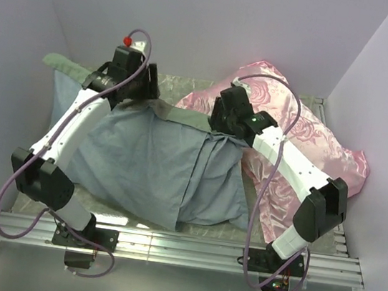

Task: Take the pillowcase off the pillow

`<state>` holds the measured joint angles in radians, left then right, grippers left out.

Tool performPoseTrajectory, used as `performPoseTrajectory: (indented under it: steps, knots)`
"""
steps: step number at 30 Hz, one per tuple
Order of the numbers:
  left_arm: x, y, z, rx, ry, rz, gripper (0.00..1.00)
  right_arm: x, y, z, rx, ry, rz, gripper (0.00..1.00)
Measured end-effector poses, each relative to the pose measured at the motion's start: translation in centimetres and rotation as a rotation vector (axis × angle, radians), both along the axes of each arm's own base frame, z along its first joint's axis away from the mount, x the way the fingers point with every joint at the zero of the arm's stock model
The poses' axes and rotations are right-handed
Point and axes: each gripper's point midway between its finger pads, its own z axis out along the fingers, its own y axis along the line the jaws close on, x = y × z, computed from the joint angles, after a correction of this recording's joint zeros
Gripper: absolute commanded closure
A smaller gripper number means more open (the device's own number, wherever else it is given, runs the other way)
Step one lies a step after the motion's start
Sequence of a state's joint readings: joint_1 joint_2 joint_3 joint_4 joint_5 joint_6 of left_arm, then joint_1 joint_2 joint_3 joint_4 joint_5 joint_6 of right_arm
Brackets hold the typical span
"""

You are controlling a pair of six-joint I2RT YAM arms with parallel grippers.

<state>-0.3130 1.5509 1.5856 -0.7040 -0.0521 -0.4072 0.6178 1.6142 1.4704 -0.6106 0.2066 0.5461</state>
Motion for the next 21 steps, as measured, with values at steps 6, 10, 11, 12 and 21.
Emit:
performPoseTrajectory:
  steps: [6,10,11,12,21]
  knots:
    - [-2.4,-3.1,9.6,-0.057,-0.224,-0.079,0.22,1.3,0.4,4.2,0.064,-0.077,0.002,0.23]
    - [-7.3,-6.2,13.2,-0.075,-0.323,-0.156,0.21,1.2,-0.7,7.3,0.11,-0.134,-0.013,0.19]
    - [-8.5,-6.7,13.3,-0.078,-0.331,-0.17,0.21,1.2,-1.1,8.0,0.121,-0.148,-0.021,0.19]
    - [-9.8,-7.1,13.1,-0.078,-0.334,-0.188,0.21,1.2,-1.8,9.0,0.136,-0.17,-0.031,0.18]
    - [-15.3,-12.1,2.4,0.097,-0.188,-0.273,0.21,-2.0,-4.9,15.4,0.276,-0.344,-0.053,0.18]
